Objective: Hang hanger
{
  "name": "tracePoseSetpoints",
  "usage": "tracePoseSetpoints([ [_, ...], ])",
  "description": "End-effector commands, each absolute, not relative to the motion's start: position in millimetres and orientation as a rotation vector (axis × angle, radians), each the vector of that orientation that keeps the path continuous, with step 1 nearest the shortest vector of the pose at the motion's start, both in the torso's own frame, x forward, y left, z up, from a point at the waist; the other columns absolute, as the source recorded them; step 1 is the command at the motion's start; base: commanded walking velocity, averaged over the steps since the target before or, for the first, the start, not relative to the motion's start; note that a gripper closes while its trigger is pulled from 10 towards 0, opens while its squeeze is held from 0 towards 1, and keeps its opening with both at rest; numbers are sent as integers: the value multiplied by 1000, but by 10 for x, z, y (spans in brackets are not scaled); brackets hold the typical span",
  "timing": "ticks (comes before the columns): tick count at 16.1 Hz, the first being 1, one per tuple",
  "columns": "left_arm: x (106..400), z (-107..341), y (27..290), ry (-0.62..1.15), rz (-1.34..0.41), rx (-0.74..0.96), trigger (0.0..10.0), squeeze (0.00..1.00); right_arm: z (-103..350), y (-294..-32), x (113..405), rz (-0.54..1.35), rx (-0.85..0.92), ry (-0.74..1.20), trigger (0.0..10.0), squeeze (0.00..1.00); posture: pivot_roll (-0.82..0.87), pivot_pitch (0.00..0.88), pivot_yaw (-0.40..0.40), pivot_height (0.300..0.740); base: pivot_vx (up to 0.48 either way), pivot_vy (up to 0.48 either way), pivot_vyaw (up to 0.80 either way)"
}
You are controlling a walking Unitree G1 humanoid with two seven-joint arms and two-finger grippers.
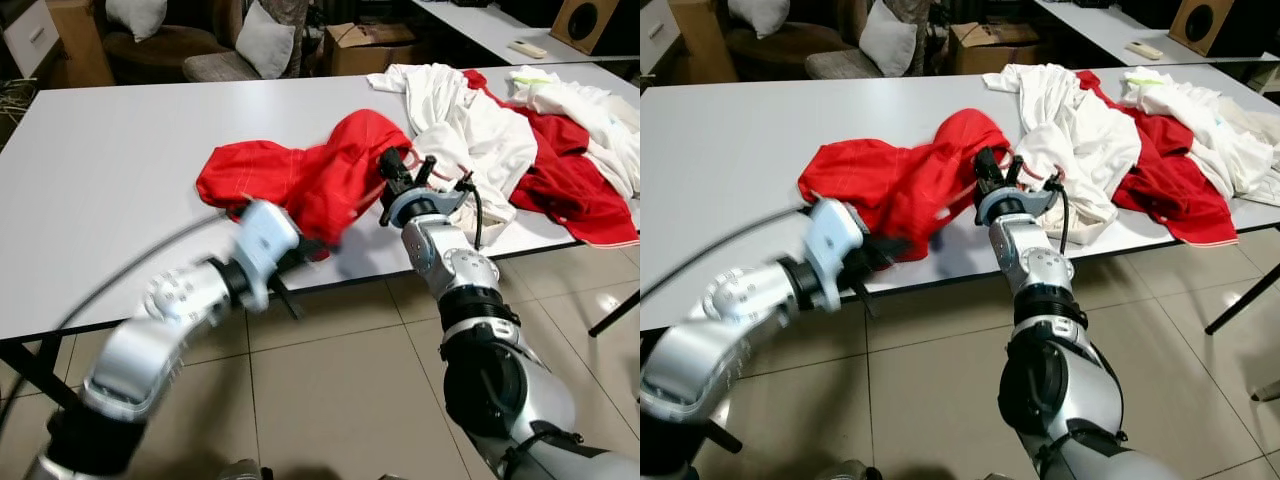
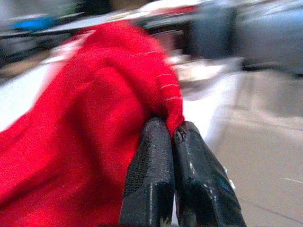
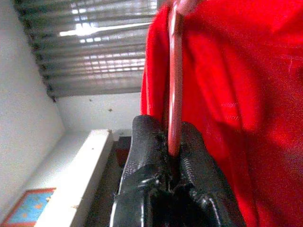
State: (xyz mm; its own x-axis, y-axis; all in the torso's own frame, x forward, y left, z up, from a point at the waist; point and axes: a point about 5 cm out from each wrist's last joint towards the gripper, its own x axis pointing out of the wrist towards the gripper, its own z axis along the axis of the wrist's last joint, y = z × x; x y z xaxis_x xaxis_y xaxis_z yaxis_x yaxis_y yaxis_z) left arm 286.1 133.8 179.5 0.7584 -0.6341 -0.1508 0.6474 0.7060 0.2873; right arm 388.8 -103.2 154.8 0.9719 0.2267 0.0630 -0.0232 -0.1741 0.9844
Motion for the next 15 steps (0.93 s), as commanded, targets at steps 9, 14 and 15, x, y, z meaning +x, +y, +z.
tracePoseSetpoints([
  [9,2765,2066,1174,-41,-865,107,0,0,1592,-1127,3949,193,1735,103,10000,0,-22,0,-27,740,0,0,0],
  [14,2591,1937,782,21,-1037,44,0,0,1555,-939,3927,235,1667,186,10000,0,-16,0,-36,740,0,0,0],
  [15,2631,2001,724,-20,-1025,22,0,0,1518,-882,3909,245,1630,220,10000,0,-16,0,-38,740,0,0,0],
])
